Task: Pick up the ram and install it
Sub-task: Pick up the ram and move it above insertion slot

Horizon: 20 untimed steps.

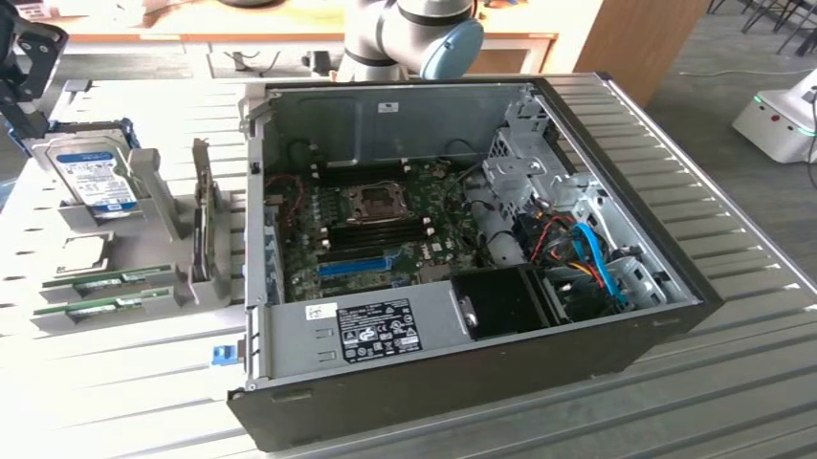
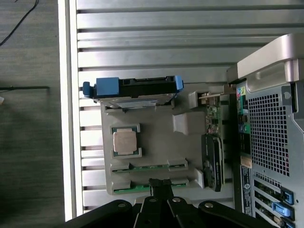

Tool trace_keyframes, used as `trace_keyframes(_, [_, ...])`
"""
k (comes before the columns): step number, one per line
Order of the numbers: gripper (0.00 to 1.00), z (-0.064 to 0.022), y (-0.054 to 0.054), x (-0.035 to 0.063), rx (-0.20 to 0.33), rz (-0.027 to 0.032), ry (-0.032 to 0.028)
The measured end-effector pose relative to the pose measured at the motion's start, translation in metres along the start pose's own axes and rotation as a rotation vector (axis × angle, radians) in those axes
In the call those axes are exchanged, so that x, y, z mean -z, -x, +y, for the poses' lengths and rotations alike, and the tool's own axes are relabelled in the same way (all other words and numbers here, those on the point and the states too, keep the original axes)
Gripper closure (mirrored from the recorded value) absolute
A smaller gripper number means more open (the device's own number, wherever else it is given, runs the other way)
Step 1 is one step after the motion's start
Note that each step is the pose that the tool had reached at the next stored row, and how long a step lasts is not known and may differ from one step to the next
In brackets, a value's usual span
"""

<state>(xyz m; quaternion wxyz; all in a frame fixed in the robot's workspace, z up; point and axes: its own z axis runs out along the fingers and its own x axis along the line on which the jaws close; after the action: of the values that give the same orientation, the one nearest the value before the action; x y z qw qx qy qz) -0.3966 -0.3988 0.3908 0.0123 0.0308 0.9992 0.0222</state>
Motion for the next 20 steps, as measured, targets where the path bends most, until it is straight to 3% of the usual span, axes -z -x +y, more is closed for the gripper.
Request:
trace_keyframes(11, [0.89, 0.0, 0.0, -0.0001, 0.1, 0.0045, 0.0024])
trace_keyframes(20, [0.89, 0.0, 0.0, -0.0001, 0.226, 0.0101, 0.0053])
